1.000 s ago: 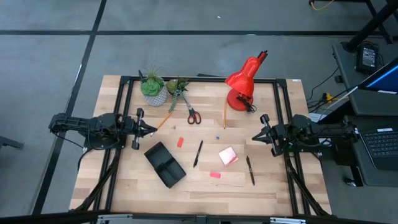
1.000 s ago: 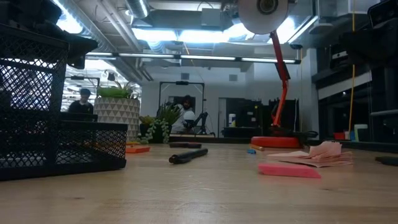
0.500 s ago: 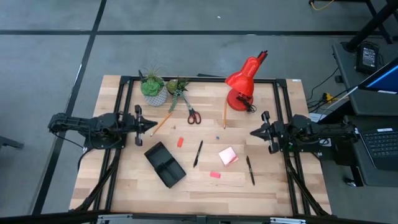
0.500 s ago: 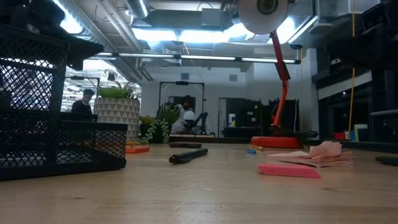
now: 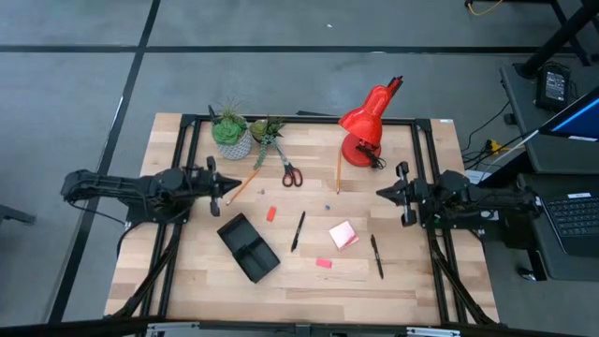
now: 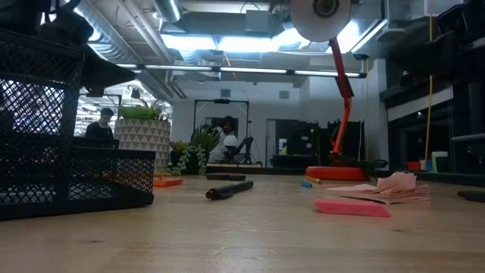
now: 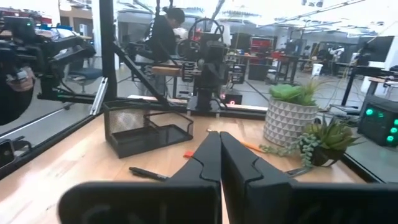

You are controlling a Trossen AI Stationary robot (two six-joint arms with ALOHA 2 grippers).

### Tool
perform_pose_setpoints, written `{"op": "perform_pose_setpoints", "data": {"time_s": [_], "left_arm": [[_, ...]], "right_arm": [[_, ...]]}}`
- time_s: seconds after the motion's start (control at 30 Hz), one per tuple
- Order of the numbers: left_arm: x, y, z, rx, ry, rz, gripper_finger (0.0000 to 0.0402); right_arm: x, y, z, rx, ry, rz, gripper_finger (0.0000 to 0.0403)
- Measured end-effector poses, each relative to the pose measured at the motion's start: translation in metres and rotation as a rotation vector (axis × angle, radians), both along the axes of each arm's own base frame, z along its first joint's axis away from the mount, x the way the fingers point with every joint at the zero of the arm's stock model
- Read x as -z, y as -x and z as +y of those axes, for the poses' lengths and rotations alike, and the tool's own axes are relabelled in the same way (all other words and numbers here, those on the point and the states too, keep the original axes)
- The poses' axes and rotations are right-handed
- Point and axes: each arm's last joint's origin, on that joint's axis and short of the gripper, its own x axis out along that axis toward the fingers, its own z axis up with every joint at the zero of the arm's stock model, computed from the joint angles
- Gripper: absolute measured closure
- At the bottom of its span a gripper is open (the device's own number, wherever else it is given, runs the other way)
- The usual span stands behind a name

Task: Pick and place office supplies into organizer
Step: Put the right black pen into the black desk organizer

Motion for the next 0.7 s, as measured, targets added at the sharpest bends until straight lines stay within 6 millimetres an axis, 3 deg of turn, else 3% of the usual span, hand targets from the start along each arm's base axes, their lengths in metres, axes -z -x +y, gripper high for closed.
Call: {"op": "perform_pose_setpoints", "data": {"time_s": [0.3, 0.7], "left_arm": [[-0.006, -0.007, 0.008, -0.043, -0.012, -0.026, 0.0399], [-0.019, -0.014, 0.010, 0.030, 0.075, -0.089, 0.0400]], "right_arm": [[-0.003, 0.001, -0.003, 0.023, -0.045, 0.001, 0.0401], [-0.040, -0.006, -0.003, 0.018, -0.155, 0.115, 0.0401]]}}
